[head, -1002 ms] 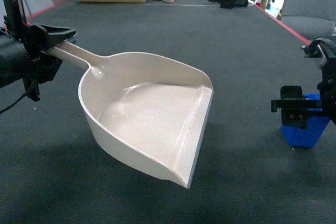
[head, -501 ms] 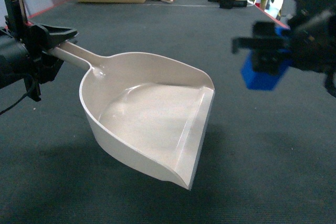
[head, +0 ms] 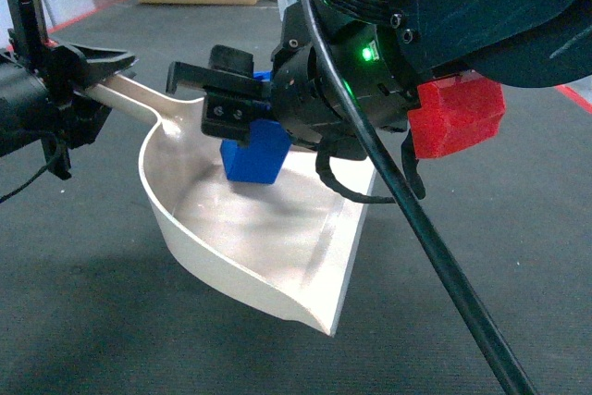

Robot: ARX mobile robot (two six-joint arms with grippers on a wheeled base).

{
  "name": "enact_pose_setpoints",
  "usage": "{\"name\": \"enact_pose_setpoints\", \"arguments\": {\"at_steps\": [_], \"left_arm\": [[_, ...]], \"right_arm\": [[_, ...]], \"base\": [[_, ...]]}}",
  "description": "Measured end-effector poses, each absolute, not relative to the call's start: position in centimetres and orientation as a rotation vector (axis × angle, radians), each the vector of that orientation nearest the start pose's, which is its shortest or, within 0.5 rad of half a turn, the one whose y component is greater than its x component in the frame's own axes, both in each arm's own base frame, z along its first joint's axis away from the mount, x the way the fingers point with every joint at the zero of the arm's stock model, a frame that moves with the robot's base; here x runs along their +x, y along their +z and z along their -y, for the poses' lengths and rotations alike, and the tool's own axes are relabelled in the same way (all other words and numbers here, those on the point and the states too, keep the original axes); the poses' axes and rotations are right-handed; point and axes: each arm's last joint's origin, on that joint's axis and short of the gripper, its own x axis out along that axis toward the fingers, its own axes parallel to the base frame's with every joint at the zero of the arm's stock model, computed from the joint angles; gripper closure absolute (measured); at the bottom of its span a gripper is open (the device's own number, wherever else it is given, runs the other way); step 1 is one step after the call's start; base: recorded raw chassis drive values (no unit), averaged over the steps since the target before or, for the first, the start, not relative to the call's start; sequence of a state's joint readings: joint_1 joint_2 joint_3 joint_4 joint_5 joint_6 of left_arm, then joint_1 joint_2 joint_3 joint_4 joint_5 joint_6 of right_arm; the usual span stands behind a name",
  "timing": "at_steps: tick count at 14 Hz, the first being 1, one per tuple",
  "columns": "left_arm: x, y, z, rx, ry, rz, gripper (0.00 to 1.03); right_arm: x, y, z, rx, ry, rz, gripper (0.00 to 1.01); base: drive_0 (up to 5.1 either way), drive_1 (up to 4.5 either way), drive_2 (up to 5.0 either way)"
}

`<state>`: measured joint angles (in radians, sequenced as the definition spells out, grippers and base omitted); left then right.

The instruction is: Place part in tray to right shelf

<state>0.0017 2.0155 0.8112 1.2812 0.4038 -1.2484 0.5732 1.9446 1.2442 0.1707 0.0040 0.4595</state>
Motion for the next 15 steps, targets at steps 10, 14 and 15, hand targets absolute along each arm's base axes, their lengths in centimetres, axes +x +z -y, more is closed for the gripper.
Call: {"name": "enact_pose_setpoints", "arguments": {"at_steps": [10, 14, 15], "left_arm": [[37.2, 14.2, 1.1, -1.215, -0.394, -0.185, 0.9], [37.2, 14.2, 1.1, -1.215, -0.393, -0.184, 0.9], [37.2, 14.2, 1.1, -1.214, -0.393, -0.184, 0.9]], "right_arm": [[29.7, 25.1, -9.5, 0.394, 0.222, -0.363, 0.03], [22.0, 24.6, -1.4, 0.154, -0.051, -0.26, 0.03], [19.9, 23.9, -0.2, 0.071, -0.141, -0.225, 0.03]], "base": [[0.0, 0.0, 0.0], [0.0, 0.0, 0.0], [0.0, 0.0, 0.0]]}}
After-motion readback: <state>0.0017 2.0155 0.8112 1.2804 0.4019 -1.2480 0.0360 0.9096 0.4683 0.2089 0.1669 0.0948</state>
